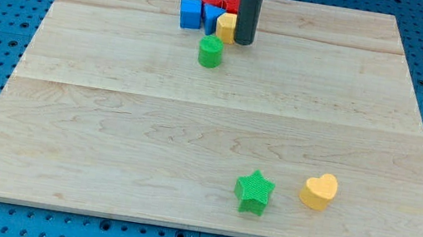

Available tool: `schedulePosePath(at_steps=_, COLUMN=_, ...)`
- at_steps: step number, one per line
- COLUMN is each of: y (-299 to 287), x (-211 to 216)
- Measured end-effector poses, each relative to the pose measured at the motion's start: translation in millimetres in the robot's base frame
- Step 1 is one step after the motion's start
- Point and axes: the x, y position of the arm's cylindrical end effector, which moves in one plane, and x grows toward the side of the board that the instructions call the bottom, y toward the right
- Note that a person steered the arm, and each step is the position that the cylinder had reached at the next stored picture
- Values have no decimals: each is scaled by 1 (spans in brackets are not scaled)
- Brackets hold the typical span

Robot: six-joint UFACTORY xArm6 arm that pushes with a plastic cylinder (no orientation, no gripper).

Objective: Slightly push the red blocks above the yellow hexagon

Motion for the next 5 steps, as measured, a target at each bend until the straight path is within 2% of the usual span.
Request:
schedulePosePath(at_steps=1, y=34, x=-4)
schedulePosePath(at_steps=2, y=51, x=-46)
schedulePosePath(at_steps=3, y=-6, x=-94)
schedulePosePath(at_steps=5, y=-196, x=-103)
